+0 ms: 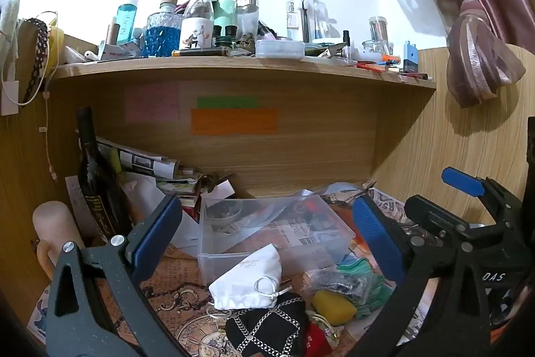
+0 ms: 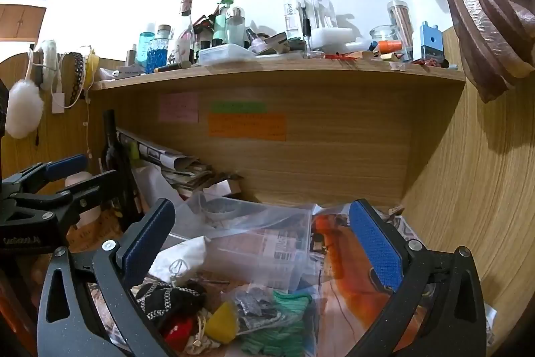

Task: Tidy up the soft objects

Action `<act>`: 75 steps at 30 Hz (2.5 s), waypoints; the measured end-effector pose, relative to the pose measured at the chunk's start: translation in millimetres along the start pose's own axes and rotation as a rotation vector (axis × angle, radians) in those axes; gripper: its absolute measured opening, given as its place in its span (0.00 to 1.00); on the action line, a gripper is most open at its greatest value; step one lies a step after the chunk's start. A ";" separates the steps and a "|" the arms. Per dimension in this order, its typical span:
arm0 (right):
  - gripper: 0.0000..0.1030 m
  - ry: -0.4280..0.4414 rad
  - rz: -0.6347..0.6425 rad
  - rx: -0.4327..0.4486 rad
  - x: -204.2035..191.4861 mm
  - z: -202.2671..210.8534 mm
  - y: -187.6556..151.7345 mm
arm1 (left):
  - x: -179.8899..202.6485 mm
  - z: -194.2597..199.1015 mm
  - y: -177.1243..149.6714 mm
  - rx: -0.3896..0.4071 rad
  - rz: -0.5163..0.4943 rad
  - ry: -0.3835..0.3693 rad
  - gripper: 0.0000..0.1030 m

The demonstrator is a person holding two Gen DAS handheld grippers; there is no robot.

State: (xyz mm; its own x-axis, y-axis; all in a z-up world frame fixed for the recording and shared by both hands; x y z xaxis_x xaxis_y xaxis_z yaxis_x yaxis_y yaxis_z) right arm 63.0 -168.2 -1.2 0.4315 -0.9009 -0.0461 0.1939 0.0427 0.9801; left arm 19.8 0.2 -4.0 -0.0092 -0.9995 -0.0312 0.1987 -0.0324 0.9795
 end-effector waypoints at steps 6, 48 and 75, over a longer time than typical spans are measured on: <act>1.00 0.001 -0.009 -0.001 0.4 -1.0 -0.2 | 2.4 -1.2 -0.6 0.001 -0.009 -0.003 1.00; 1.00 -0.003 -0.023 -0.001 3.8 0.5 2.1 | -1.1 -3.8 -3.0 0.003 -0.015 -0.014 1.00; 1.00 0.006 -0.015 0.002 -0.8 0.0 3.7 | -0.1 -3.7 -1.6 0.006 -0.015 -0.016 1.00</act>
State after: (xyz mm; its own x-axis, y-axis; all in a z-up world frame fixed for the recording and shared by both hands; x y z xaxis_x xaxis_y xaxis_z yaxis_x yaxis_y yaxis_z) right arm 63.3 -167.4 2.5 0.4338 -0.8989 -0.0615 0.1986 0.0288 0.9797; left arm 23.1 0.4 -6.3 -0.0274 -0.9987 -0.0430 0.1920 -0.0475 0.9802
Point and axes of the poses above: each gripper's, at about its wrist camera, not at the fingertips, and z roughly against the way its jaws point, x to its right, y to its top, the point moved 2 cm from there along -z, roughly the way its jaws point, and after that the axes turned 4 degrees about -z, right-handed, at the moved point
